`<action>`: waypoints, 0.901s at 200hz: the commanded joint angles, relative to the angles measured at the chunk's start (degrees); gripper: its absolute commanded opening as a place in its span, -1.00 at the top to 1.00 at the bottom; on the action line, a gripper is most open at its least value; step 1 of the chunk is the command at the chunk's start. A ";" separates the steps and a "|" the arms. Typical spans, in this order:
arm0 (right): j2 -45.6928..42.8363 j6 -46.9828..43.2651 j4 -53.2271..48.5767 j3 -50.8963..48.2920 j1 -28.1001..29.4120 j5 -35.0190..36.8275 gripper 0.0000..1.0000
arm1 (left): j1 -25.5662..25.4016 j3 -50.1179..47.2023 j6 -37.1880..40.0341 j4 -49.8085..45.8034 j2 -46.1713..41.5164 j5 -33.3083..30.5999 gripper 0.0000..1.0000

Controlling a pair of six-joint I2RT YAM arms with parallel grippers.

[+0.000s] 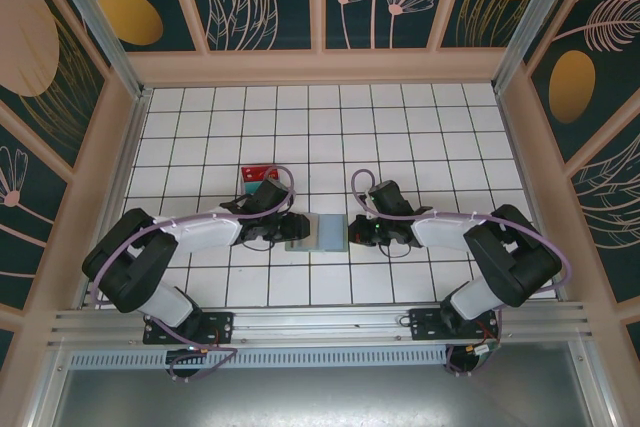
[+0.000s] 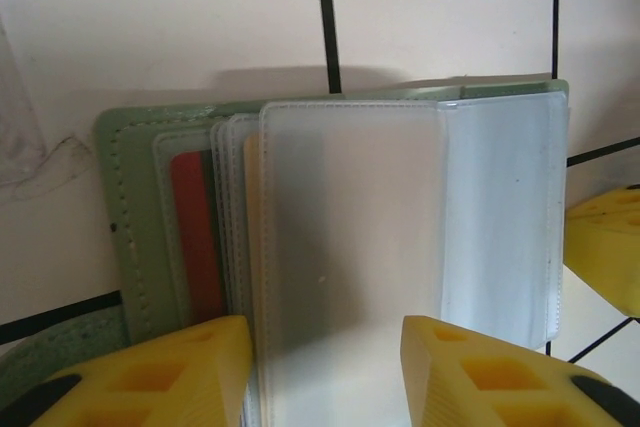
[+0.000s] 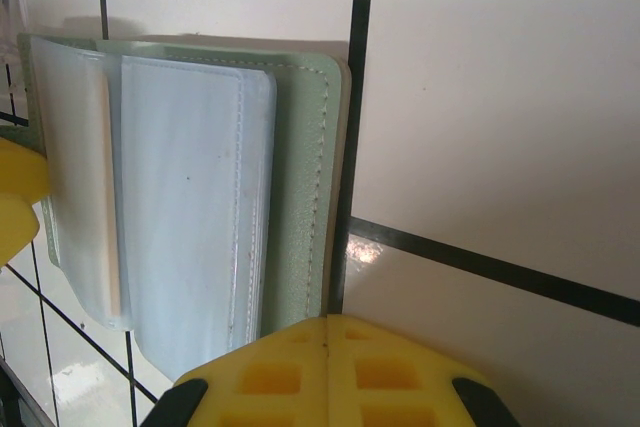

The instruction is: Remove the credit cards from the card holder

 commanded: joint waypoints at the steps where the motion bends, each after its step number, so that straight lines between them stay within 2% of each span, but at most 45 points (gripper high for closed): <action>1: 2.27 0.08 -0.13 -0.63 0.18 0.89 1.00 | -1.05 0.44 -0.14 0.79 1.98 2.07 -0.04; 25: 2.24 0.08 -0.06 -0.71 0.22 0.90 1.00 | -1.49 0.62 -0.44 1.60 1.99 2.44 -0.19; 60: 2.73 -0.06 -0.14 -0.38 0.23 0.78 1.00 | -1.59 0.80 -0.55 1.85 2.15 3.13 -0.30; 180: 3.26 -0.36 -0.27 0.17 0.20 0.72 1.00 | -1.71 -0.25 -0.63 4.68 -0.32 6.09 -0.42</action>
